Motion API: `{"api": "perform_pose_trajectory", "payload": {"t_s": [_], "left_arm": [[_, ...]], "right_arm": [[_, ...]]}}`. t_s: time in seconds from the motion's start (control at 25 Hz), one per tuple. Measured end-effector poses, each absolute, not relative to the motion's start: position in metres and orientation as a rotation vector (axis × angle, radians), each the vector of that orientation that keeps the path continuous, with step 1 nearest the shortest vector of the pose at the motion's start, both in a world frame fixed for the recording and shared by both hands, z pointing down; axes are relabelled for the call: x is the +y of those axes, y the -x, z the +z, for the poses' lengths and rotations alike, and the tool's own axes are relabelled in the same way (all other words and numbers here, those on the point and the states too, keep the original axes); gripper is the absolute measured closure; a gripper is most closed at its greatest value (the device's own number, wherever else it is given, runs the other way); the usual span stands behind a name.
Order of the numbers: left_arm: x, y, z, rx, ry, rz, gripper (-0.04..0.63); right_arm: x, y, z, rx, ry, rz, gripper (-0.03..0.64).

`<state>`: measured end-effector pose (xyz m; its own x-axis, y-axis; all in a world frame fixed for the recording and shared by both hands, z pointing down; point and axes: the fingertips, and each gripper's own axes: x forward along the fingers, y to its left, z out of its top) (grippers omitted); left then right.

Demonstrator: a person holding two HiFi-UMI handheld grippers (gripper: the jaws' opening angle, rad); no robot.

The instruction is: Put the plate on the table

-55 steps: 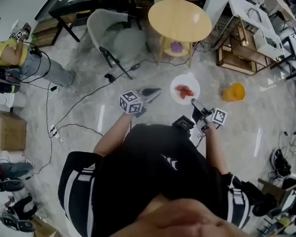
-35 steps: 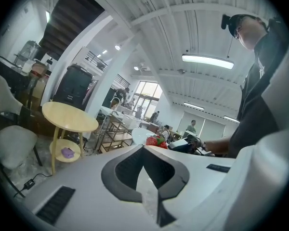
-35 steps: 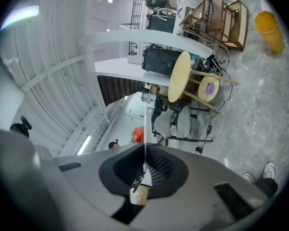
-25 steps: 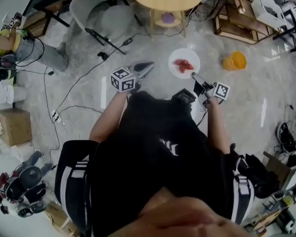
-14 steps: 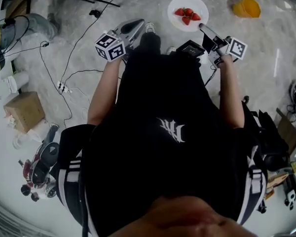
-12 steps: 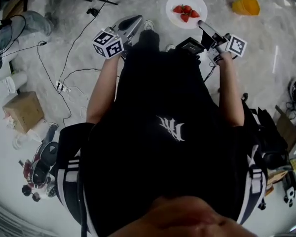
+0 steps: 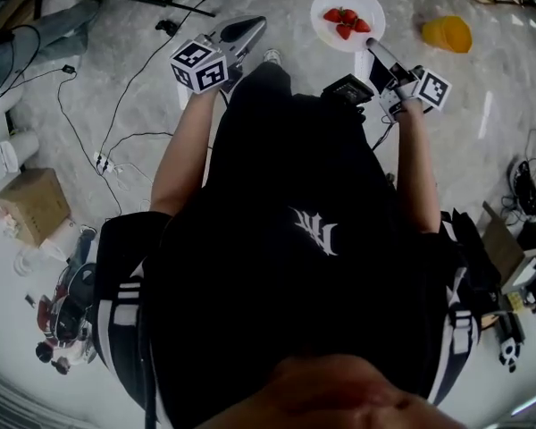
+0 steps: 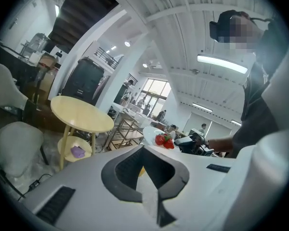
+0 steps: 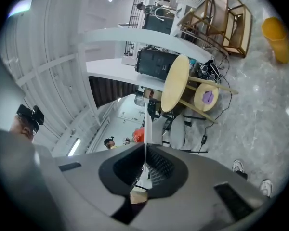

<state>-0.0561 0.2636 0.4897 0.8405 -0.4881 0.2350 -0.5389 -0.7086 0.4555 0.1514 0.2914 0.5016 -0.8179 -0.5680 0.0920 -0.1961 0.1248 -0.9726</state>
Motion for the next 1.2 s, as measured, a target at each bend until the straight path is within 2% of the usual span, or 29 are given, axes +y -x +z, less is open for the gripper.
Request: {"api": "perform_pose_trajectory", "payload": {"t_s": [0.32,0.68,1.2], "left_arm": [[0.186,0.095,0.488,-0.679,-2.543,0.147,0.595],[0.104,0.112,0.513,-0.609,-2.512,0.113,0.595],[0.111,0.118,0.516,-0.604,-2.495,0.079,0.595]], "right_arm": [[0.216,-0.11,0.488,2.038,0.768,-1.72,0.604],[0.142,-0.108,0.491,1.936,0.868,-1.707,0.604],[0.133,-0.112,0.49,1.923,0.916,-1.696,0.603]]}}
